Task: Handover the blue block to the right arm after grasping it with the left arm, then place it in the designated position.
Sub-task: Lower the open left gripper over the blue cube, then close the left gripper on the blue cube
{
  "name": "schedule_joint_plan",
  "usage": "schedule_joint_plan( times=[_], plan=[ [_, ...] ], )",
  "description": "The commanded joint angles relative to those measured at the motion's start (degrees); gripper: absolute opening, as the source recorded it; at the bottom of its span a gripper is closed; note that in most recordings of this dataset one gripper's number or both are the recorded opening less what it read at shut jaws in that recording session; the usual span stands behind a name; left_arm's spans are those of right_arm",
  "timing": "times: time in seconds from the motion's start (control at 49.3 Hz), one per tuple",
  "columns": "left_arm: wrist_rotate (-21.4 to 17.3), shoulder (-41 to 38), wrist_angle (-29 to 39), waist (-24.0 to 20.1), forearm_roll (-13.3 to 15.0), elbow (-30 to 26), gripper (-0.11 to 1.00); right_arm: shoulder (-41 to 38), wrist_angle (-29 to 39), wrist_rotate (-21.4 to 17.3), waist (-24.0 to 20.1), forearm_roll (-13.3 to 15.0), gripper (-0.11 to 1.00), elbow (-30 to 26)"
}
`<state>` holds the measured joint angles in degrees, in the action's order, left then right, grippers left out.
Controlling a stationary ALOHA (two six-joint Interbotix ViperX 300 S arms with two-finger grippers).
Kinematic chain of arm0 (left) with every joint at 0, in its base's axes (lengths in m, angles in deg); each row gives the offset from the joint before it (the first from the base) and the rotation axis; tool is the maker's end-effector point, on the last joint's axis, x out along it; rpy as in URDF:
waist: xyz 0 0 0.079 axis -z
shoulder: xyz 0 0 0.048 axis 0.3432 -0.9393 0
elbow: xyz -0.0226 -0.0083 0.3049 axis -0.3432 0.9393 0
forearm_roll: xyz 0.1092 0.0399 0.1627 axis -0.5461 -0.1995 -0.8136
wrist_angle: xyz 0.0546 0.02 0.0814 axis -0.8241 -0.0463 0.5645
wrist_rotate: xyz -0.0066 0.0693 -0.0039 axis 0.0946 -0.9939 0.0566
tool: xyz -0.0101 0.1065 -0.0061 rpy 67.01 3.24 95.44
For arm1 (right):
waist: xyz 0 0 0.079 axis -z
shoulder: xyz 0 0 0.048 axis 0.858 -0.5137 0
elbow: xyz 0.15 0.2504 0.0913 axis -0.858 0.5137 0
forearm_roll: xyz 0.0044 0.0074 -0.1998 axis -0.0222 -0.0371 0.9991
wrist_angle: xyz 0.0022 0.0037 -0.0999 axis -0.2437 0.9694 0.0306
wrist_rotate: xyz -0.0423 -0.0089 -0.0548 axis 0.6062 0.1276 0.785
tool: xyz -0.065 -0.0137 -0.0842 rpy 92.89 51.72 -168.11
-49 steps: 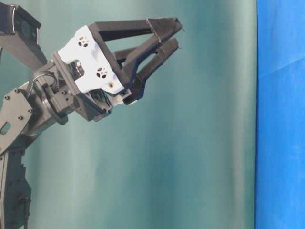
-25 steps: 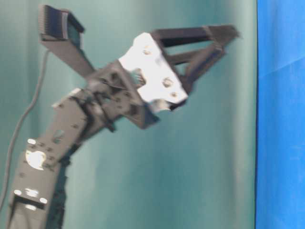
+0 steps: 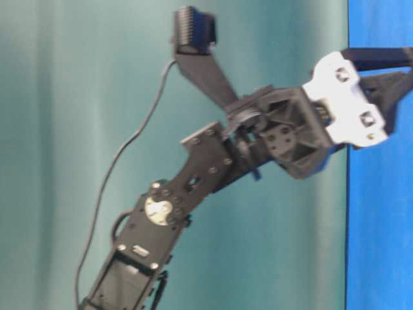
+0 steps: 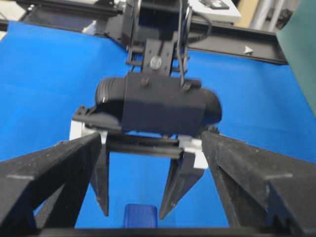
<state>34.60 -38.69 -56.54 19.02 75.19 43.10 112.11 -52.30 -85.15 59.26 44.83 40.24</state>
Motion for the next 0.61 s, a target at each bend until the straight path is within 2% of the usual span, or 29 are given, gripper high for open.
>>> schedule_joint_plan(
  times=[0.0,0.588],
  plan=[
    [0.1,0.4,-1.2,0.3,-0.2,-0.4,0.93,-0.3,-0.3,-0.1,0.2,-0.3,0.95,-1.1],
    [0.1,-2.9,-4.7,0.3,-0.1,1.3,0.93,-0.7,-0.3,-0.1,0.2,-0.3,0.95,-1.1]
  ],
)
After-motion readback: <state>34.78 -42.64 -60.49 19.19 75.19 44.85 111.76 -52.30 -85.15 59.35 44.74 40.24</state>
